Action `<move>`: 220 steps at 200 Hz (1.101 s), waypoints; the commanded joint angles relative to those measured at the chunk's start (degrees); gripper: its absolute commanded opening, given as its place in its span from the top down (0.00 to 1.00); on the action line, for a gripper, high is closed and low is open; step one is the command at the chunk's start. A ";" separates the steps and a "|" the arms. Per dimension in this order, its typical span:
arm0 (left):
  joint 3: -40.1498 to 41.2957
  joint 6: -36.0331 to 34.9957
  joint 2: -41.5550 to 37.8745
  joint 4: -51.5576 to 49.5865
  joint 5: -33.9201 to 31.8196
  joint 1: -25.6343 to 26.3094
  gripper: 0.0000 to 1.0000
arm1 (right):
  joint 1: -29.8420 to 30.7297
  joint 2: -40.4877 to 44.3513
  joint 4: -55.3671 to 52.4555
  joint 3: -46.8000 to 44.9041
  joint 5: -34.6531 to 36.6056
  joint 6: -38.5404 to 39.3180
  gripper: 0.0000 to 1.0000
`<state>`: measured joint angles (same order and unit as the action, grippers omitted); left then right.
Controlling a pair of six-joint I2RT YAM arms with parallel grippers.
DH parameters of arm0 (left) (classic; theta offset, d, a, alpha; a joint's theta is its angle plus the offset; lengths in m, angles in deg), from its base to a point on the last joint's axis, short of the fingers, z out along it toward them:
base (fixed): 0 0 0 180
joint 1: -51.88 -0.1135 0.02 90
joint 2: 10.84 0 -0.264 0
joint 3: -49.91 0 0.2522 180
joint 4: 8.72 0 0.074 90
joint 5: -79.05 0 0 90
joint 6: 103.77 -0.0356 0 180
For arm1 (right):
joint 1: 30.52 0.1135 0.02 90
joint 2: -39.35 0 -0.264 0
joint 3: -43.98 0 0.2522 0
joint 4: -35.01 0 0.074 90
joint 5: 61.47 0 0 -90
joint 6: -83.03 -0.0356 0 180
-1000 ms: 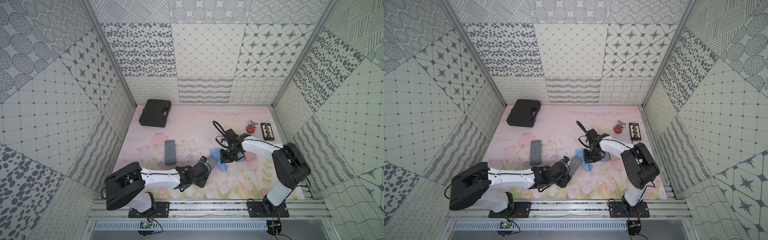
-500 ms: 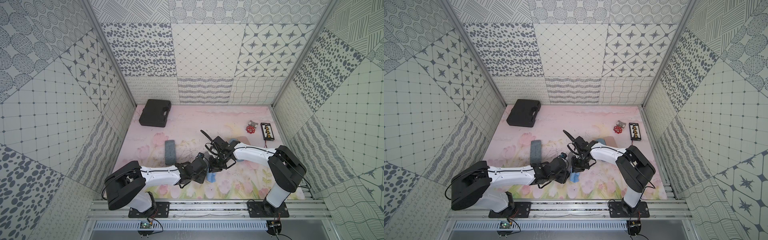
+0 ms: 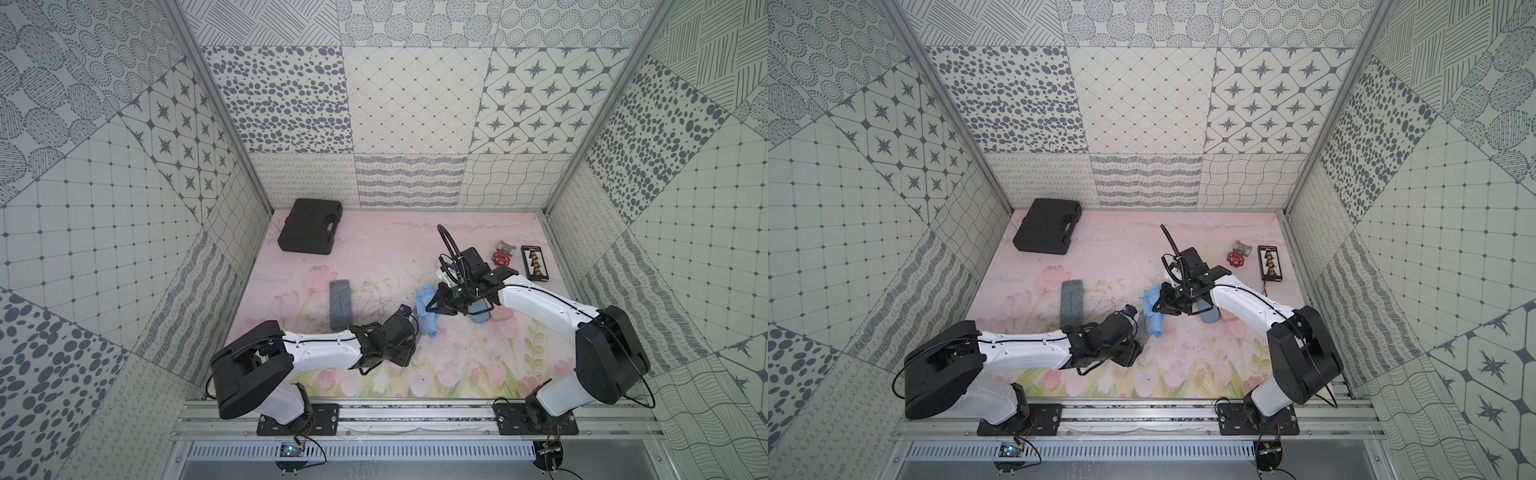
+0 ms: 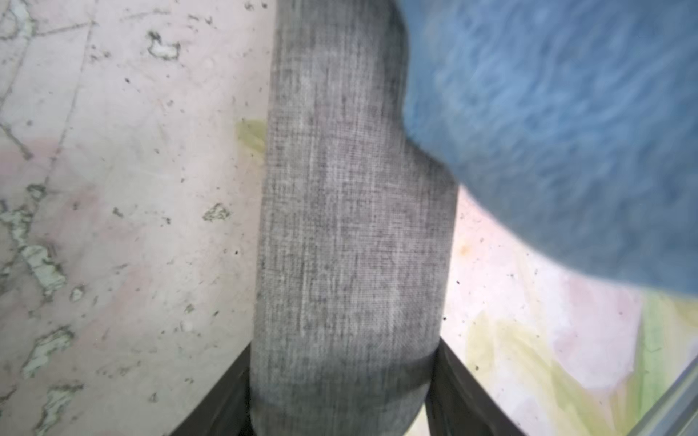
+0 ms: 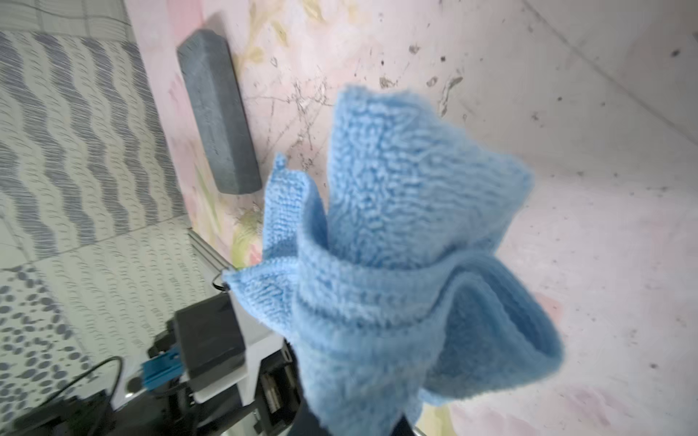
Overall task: Wipe the eyeglass case
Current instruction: Wipe the dirt from the eyeglass case.
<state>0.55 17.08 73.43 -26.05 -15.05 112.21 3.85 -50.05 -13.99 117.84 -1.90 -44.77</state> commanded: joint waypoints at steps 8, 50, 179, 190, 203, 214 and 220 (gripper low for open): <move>-0.85 -1.41 -0.27 -5.12 5.77 -0.08 0.93 | 4.25 -4.37 0.42 0.56 2.74 2.26 1.00; -1.13 -1.58 -1.12 -5.80 7.41 -0.28 0.93 | -1.60 -9.61 -5.99 1.62 13.25 8.44 1.00; -2.12 -1.33 -1.38 -7.48 9.94 -1.59 0.93 | 1.56 -9.54 -4.92 3.94 5.17 9.25 1.00; -1.85 -1.07 -1.56 -6.95 11.35 -1.95 0.93 | -1.36 -11.02 -8.16 5.69 9.90 11.97 1.00; -1.51 -0.59 -1.88 -6.59 13.95 -2.77 0.94 | -4.05 -11.08 -11.63 7.70 15.37 14.48 1.00; -0.88 0.09 -2.07 -5.51 17.98 -3.90 0.94 | -5.79 -9.95 -13.01 8.72 17.72 16.00 1.00; -0.36 0.75 -2.10 -4.49 20.44 -4.60 0.94 | -6.58 -9.35 -13.70 9.22 18.53 16.70 1.00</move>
<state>-1.02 16.25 72.10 -31.60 -5.92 109.87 0.29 -60.30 -22.82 124.24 7.93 -33.36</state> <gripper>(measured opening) 0.638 0.126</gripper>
